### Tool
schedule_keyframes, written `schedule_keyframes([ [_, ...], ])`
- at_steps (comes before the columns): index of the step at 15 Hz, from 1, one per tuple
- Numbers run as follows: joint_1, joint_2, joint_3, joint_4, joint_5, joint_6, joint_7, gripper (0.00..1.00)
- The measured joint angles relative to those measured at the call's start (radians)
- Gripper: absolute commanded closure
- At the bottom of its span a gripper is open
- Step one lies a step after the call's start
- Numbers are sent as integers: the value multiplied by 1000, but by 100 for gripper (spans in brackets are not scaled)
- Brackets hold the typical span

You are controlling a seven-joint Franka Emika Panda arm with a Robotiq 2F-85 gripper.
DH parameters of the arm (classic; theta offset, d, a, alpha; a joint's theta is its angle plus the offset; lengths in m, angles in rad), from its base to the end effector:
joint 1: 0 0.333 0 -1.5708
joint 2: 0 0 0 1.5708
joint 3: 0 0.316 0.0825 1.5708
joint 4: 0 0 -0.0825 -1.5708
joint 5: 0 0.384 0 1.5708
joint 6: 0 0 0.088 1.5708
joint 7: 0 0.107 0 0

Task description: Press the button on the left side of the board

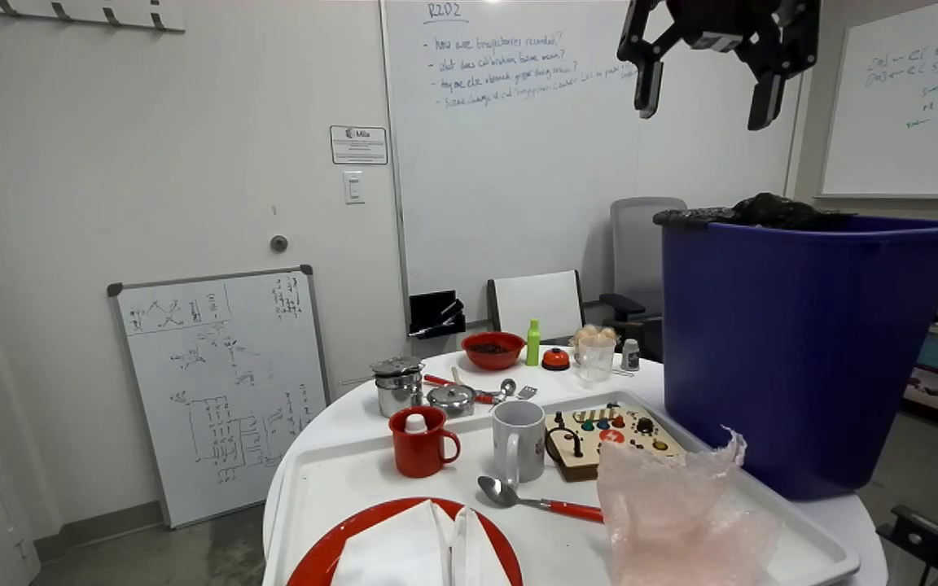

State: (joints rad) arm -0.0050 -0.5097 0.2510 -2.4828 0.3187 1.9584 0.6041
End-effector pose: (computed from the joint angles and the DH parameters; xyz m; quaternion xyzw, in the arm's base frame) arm 0.3762 0.1194 0.4607 -0.9634 0.2537 0.0435 0.0747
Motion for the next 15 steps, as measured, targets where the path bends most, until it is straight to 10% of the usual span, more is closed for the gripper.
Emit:
schedule_keyframes([
  [7, -58, 300, -3, 30, -248, 316, 109, 0],
  [15, 5, 674, -96, 270, -423, 337, 222, 0],
])
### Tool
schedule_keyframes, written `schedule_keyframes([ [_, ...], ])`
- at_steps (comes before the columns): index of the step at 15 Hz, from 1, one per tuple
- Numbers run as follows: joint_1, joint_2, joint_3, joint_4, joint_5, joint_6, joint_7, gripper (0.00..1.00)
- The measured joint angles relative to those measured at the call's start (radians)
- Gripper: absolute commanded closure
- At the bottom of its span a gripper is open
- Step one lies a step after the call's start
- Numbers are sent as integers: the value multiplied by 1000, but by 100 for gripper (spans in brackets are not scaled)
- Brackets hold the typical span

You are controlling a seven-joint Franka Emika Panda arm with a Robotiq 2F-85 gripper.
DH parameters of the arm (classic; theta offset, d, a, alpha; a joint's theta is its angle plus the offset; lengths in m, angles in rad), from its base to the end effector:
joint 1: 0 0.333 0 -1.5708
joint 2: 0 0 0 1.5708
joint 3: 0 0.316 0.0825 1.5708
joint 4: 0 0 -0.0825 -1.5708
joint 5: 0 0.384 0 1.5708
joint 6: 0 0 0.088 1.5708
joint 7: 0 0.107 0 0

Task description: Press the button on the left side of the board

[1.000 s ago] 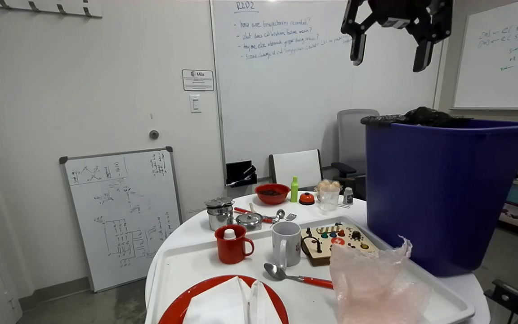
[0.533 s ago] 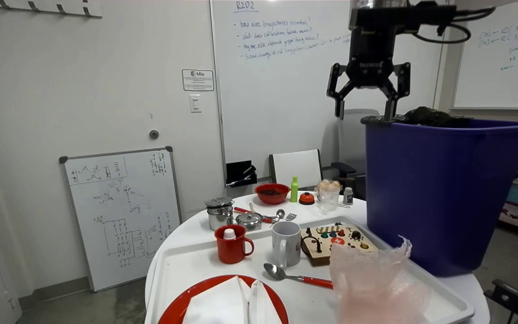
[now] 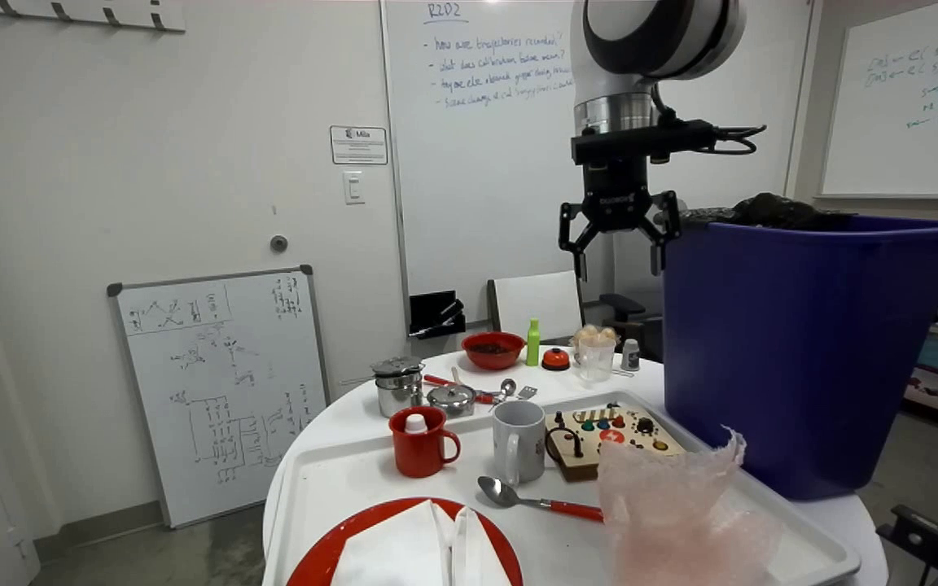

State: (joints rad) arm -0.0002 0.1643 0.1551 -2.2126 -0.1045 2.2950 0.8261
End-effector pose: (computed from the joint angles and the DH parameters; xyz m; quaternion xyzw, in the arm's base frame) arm 0.5315 0.0805 0.2985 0.9543 -0.2951 -0.0230 0.0407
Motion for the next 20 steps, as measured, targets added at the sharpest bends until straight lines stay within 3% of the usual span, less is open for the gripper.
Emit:
schedule_keyframes([
  [6, 25, -14, -25, -7, 1, -1, -10, 0],
  [10, 34, 2, -34, -4, 31, 25, -231, 0],
  [11, 34, 10, -40, 0, 31, 29, -285, 25],
  [13, 35, 33, -54, 11, 30, 41, -374, 33],
  [20, 51, 155, -106, 92, 13, 112, -473, 87],
])
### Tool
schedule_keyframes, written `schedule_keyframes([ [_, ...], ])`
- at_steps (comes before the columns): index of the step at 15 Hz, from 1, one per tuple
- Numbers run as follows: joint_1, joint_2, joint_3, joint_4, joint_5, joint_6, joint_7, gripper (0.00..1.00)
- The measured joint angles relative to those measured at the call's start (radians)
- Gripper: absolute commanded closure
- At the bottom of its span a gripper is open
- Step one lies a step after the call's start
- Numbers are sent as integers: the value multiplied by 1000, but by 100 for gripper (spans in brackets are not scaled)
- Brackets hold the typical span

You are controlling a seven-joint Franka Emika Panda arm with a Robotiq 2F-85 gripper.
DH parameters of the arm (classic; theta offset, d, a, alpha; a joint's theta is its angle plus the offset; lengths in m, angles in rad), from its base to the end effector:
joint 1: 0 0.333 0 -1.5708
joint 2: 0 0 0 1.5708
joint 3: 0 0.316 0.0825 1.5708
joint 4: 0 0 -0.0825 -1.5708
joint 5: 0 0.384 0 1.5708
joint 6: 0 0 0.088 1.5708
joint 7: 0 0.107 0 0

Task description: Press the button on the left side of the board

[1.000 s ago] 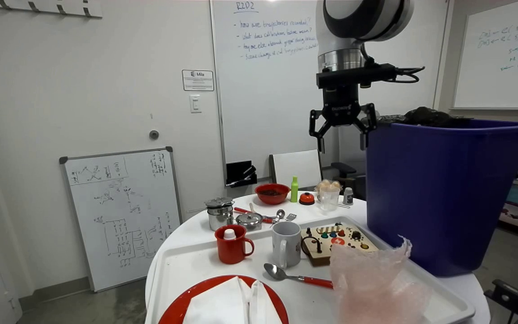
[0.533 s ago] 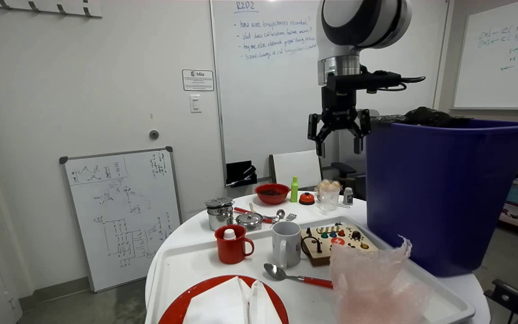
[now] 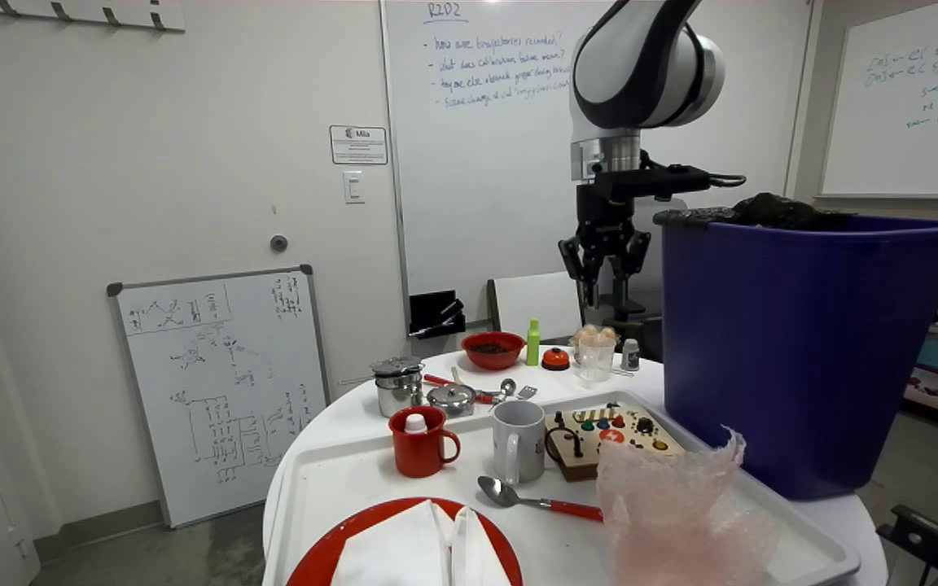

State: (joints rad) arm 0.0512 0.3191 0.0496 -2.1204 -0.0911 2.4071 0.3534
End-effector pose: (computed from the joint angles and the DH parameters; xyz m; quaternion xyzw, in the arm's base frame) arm 0.5702 0.0568 0.2577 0.9953 -0.0930 -0.0104 0.0252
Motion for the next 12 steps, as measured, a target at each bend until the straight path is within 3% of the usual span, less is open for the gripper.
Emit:
schedule_keyframes([
  [1, 7, 21, -8, 21, -5, 8, 0, 95],
  [4, 34, 90, -32, 97, -16, 13, 2, 99],
  [12, 74, 233, -69, 227, -16, -5, 36, 93],
])
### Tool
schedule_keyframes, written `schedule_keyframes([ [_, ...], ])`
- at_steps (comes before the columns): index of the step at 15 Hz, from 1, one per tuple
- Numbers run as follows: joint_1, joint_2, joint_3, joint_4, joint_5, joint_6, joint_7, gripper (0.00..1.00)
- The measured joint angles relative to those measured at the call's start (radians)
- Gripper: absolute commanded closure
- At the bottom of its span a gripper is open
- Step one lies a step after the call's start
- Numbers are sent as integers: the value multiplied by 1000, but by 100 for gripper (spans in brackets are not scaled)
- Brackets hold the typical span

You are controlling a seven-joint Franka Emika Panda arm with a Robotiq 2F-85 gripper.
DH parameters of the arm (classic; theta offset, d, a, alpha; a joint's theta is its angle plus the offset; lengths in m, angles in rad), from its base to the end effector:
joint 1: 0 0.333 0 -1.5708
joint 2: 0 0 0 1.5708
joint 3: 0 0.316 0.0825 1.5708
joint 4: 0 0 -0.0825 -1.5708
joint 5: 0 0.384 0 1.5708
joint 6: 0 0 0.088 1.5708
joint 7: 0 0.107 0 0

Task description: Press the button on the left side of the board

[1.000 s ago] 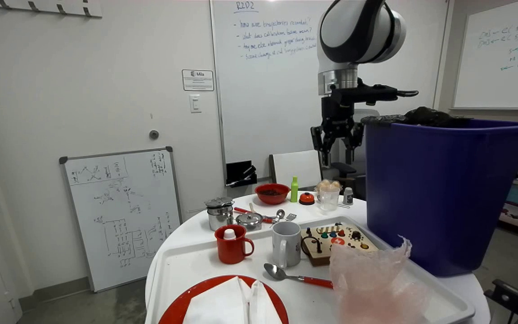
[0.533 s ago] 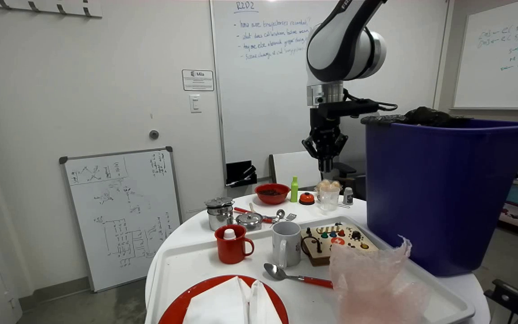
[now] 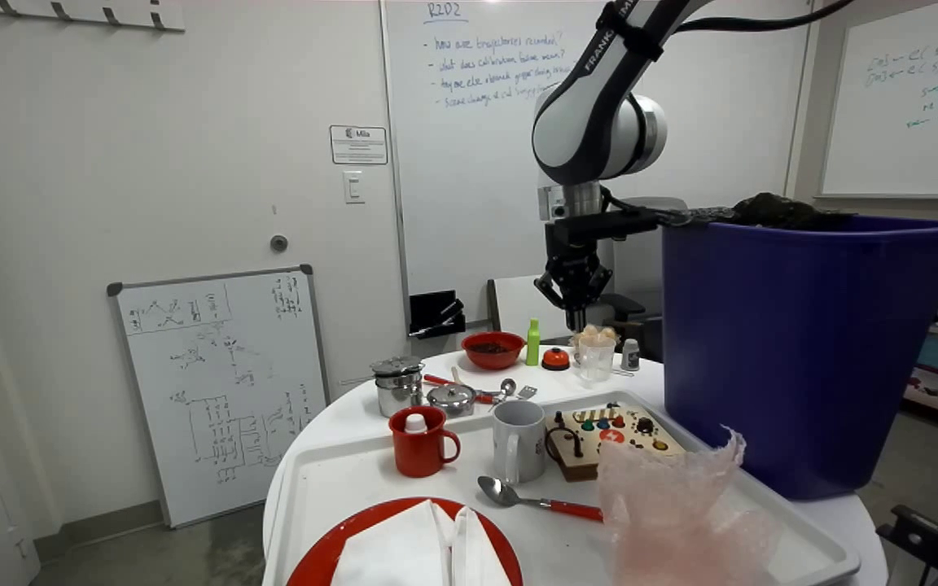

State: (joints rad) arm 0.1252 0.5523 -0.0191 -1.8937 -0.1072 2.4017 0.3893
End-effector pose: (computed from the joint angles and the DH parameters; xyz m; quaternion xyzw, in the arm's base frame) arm 0.6251 0.0663 0.2061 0.9940 -0.0996 -0.0117 0.0445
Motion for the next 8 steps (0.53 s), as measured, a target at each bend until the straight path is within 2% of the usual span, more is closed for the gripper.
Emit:
schedule_keyframes([
  [3, -4, 1, 4, -6, 18, 17, -12, 92],
  [8, -46, 46, 40, -8, 163, 43, -86, 93],
])
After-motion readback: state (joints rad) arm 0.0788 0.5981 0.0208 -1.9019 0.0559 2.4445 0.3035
